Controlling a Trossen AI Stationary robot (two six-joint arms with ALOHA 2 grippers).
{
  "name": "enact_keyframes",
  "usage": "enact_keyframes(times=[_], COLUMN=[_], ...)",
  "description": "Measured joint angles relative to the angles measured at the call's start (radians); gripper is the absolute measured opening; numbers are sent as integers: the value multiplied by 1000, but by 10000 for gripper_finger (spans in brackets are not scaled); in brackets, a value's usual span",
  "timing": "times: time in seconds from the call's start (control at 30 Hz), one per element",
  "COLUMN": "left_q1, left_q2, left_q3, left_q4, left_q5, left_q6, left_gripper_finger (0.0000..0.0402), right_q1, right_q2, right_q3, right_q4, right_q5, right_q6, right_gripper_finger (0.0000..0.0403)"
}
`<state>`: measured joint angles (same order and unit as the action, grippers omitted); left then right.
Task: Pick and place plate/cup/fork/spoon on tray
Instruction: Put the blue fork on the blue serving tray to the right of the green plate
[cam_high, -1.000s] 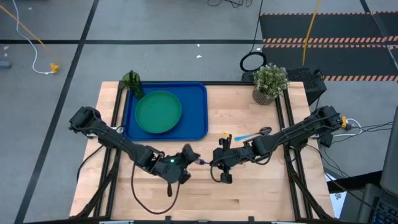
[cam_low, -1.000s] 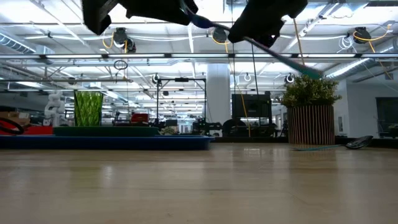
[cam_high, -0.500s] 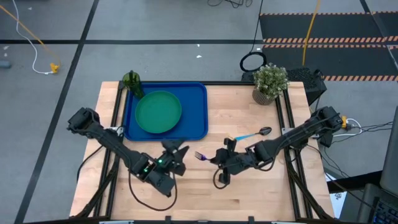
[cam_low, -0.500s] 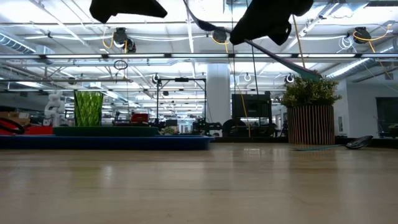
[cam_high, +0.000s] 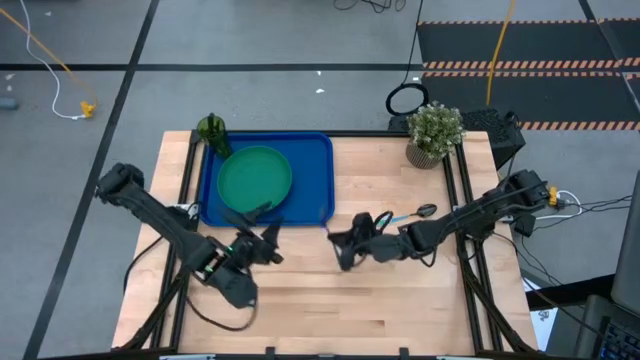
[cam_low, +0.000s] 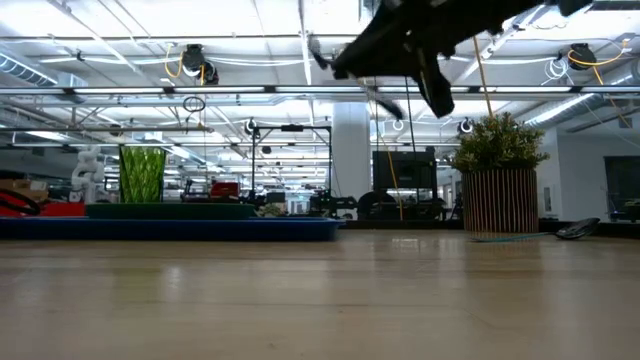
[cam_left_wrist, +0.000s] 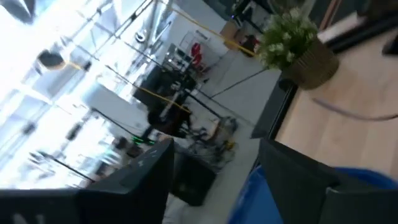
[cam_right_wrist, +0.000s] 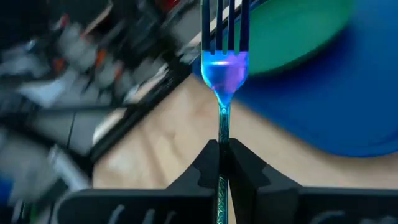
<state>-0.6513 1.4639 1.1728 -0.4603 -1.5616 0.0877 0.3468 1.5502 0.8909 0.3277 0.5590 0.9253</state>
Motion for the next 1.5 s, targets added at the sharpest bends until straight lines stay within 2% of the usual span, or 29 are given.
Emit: enact_keyframes(times=[0.13, 0.3, 0.43, 0.57, 0.67, 0.9, 1.0, 1.5], left_q1=[2, 16, 14, 8, 7, 6, -6, -18], left_q2=[-92, -170, -205, -211, -209, -209, -209, -209], left_q3=[0, 0, 0, 0, 0, 0, 0, 0], left_q4=[-142, -310, -378, -419, -421, -432, -437, -429], left_q5=[62, 110, 164, 191, 192, 200, 207, 200], left_q6=[-201, -411, -533, -570, -572, -574, -573, -573], left_gripper_finger=[207, 182, 170, 161, 157, 157, 157, 156], right_q1=[-50, -146, -220, -282, -315, -385, -419, -511], right_q2=[20, 52, 87, 145, 205, 344, 382, 550], right_q3=[0, 0, 1, 28, 123, 504, 598, 634], right_q4=[45, 159, 232, 241, 169, -296, -397, -344], right_q5=[51, 10, -39, -56, -98, -144, -143, -146], right_q6=[52, 65, 72, 118, 135, 106, 103, 214], right_gripper_finger=[3, 2, 2, 2, 2, 2, 2, 2])
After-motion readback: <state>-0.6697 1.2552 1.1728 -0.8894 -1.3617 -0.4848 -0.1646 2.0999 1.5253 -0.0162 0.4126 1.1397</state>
